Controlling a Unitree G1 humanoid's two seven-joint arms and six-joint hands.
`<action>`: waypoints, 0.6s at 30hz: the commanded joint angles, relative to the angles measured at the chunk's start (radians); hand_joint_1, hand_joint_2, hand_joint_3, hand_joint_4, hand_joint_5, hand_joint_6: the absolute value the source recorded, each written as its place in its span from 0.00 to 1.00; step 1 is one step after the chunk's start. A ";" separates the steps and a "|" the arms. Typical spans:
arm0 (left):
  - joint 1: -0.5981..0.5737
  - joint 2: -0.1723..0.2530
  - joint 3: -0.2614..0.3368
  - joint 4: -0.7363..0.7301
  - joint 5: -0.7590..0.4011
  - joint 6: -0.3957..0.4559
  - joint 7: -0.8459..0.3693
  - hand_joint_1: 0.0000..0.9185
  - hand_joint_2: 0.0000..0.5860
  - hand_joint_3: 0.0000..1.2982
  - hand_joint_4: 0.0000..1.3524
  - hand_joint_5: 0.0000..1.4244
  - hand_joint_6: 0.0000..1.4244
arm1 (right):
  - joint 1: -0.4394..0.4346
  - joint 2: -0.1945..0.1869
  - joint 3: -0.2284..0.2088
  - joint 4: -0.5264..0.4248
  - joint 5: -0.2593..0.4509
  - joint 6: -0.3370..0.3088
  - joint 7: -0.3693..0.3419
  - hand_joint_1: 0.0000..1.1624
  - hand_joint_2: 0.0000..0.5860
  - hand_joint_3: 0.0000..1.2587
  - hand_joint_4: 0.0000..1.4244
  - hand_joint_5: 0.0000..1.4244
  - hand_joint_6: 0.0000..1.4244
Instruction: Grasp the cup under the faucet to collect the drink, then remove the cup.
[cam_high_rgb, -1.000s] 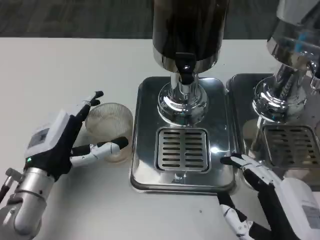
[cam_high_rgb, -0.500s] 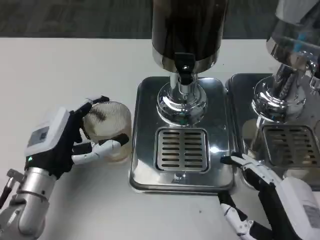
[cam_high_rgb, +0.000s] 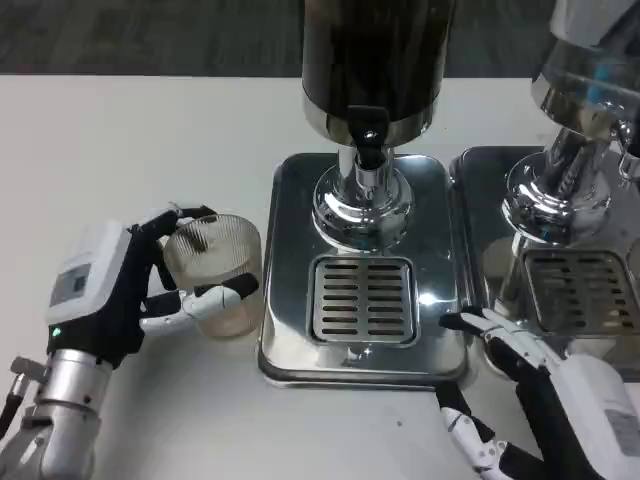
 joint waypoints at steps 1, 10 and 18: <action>0.016 0.013 0.016 -0.017 -0.007 -0.034 0.038 0.39 0.35 0.40 0.50 0.67 0.88 | 0.001 -0.007 -0.005 0.004 0.011 -0.019 0.002 0.36 0.76 0.22 0.12 0.14 0.24; 0.035 0.031 0.048 -0.044 -0.010 -0.055 0.076 0.39 0.35 0.42 0.51 0.68 0.88 | -0.003 -0.004 -0.002 0.012 0.017 -0.025 0.002 0.35 0.76 0.22 0.12 0.14 0.24; 0.035 0.038 0.066 -0.099 -0.007 -0.085 0.082 0.39 0.35 0.42 0.51 0.68 0.88 | -0.002 -0.004 -0.003 0.010 0.022 -0.029 0.004 0.36 0.75 0.22 0.13 0.14 0.23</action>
